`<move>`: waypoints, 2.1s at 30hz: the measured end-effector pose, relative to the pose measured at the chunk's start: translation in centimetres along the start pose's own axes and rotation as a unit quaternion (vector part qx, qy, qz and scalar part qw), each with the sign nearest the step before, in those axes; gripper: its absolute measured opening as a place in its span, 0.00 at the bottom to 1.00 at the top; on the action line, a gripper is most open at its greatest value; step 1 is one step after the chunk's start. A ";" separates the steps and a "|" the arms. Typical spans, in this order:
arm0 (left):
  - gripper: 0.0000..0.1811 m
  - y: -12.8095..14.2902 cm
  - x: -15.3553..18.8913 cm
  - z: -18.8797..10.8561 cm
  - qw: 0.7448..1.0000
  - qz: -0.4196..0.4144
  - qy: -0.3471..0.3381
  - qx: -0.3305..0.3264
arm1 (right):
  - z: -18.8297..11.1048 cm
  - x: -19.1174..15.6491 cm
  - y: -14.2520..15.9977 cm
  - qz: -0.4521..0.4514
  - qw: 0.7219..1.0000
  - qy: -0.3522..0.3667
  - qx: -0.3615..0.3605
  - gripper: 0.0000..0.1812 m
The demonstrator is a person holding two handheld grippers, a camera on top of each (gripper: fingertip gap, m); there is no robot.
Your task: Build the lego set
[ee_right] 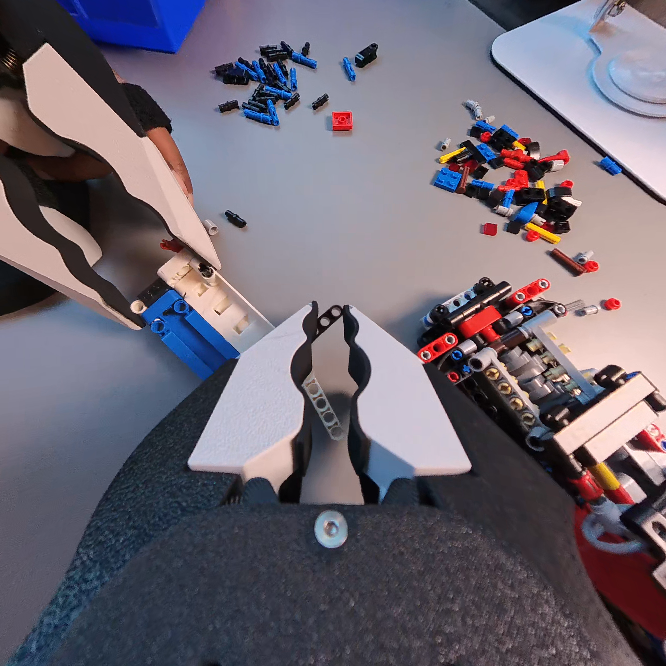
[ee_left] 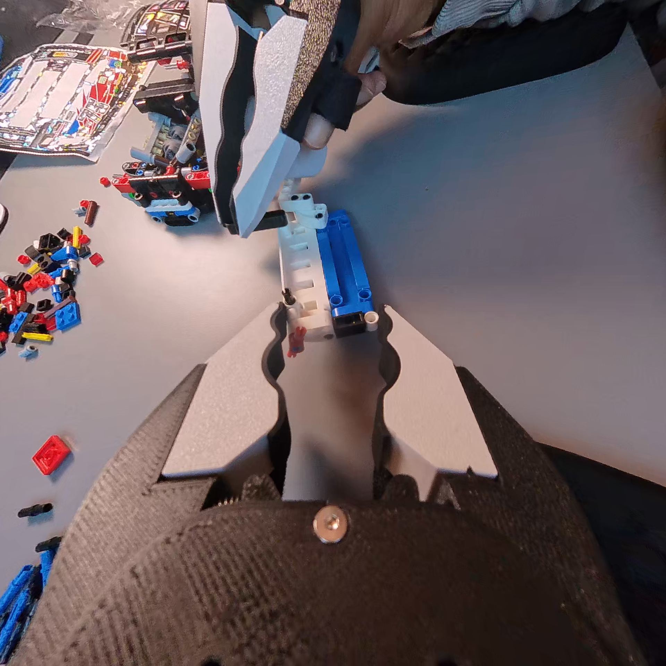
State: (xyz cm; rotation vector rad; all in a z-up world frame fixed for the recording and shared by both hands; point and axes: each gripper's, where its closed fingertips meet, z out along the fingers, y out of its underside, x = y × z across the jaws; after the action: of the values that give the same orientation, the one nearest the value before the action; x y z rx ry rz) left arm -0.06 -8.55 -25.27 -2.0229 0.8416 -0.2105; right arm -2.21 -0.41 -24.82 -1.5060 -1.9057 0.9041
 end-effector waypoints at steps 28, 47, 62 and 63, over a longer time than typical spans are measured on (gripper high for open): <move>0.27 0.8 0.6 0.2 0.999 0.034 0.006 -0.012 | -3.3 -1.3 4.3 -0.174 0.980 -0.089 -0.051 0.05; 0.27 0.5 1.7 0.6 0.998 0.066 0.015 -0.018 | -2.9 -3.3 1.4 -0.013 0.985 -0.170 -0.016 0.23; 0.27 0.5 1.8 0.6 0.997 0.072 0.017 -0.018 | -4.3 -1.9 -0.4 -0.037 0.987 -0.146 0.050 0.08; 0.27 0.5 1.8 0.6 0.997 0.073 0.016 -0.018 | -4.2 -1.9 -0.3 -0.034 0.988 -0.146 0.047 0.08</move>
State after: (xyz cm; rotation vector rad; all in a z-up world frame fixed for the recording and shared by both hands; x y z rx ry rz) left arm 1.30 -9.42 -26.31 -1.9853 1.0156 -0.1475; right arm 1.24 -1.55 -21.93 -1.3024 -2.0698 1.2208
